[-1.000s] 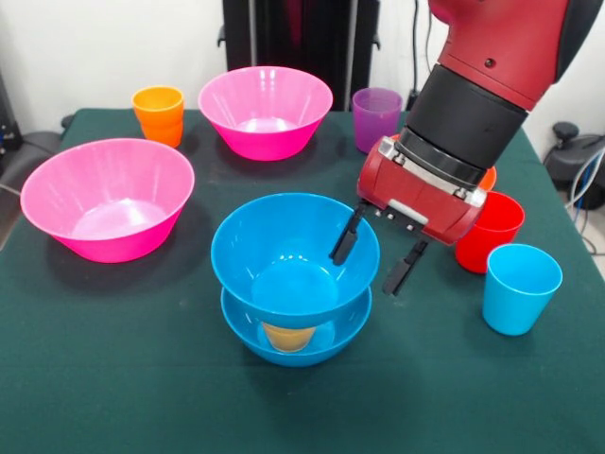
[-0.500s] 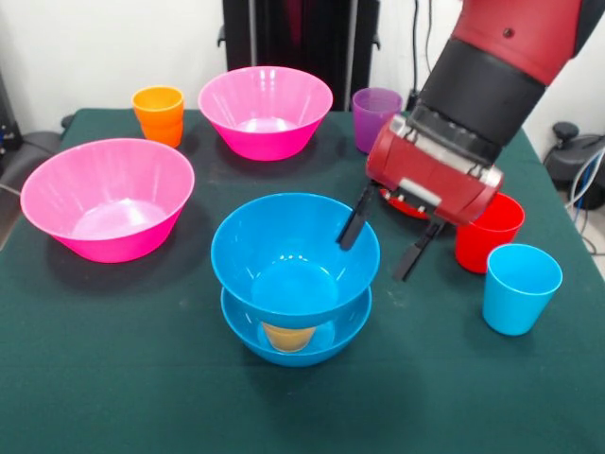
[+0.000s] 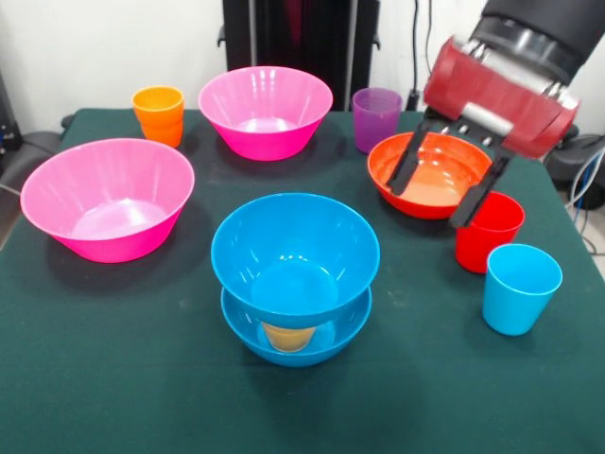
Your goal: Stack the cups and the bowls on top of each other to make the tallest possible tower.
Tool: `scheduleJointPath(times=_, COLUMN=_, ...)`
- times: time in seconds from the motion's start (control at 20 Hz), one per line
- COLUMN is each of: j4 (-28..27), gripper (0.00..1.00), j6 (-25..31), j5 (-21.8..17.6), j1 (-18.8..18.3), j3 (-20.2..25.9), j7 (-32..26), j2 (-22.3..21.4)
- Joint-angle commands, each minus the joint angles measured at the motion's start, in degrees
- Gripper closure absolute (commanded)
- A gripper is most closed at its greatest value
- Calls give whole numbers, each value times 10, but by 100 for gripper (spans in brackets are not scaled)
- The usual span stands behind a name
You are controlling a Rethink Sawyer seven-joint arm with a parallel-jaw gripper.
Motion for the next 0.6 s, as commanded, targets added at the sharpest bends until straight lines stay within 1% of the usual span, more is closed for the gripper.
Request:
scheduleJointPath(times=0.05, j4=51, gripper=0, j6=108, j5=51, j1=3, j3=101, j7=40, j2=-31)
scheduleJointPath(times=0.2, j4=57, gripper=0, j6=139, j5=83, j1=20, j3=99, j7=91, j2=-30)
scheduleJointPath(times=0.3, j4=60, gripper=0, j6=145, j5=99, j1=28, j3=92, j7=114, j2=-26)
scheduleJointPath(times=0.45, j4=76, gripper=0, j6=146, j5=126, j1=34, j3=90, j7=136, j2=-24)
scheduleJointPath(times=0.6, j4=86, gripper=0, j6=141, j5=149, j1=48, j3=76, j7=162, j2=-17)
